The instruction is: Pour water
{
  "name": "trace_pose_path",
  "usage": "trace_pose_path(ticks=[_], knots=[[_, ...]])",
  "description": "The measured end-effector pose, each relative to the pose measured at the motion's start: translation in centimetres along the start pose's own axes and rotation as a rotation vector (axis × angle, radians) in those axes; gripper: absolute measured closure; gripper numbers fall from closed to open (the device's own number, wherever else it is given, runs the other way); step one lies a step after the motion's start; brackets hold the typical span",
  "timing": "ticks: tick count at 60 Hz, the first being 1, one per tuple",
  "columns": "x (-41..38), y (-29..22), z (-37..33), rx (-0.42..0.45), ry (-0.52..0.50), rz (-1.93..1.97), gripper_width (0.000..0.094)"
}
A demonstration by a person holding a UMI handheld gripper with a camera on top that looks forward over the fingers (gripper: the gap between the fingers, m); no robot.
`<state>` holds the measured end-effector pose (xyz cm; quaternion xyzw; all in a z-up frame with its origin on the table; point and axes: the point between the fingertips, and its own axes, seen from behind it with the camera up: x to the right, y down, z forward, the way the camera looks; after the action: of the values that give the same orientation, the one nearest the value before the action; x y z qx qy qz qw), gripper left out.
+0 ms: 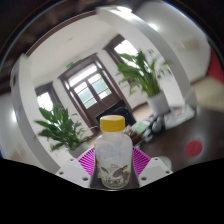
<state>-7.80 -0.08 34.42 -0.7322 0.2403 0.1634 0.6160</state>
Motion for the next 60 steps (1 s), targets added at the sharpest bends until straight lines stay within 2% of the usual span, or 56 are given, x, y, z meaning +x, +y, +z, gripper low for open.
trace_pose_path(ticks=[5,12,19,27,42,46,48,51,60], knots=[[2.3,-2.7,-0.5,0.038,0.064,-0.269,0.0448],[7.4,-5.9,-1.4,0.061,0.204,-0.526,0.0446],[13.2,-8.1,-0.7,0.085,0.309,-0.597,0.045],[21.6,-7.5,-0.2,0.066,0.408,-0.587,0.0449],[29.6,-2.4,1.7,-0.019,0.409,-0.514,0.0447],[31.4,-1.2,1.8,-0.021,0.419,-0.526,0.0419],[31.4,-1.6,2.0,0.028,0.408,-0.513,0.0433],[31.2,-1.8,2.1,0.039,0.397,-0.481,0.0434],[31.3,-1.7,1.7,0.034,0.385,-0.477,0.0396]])
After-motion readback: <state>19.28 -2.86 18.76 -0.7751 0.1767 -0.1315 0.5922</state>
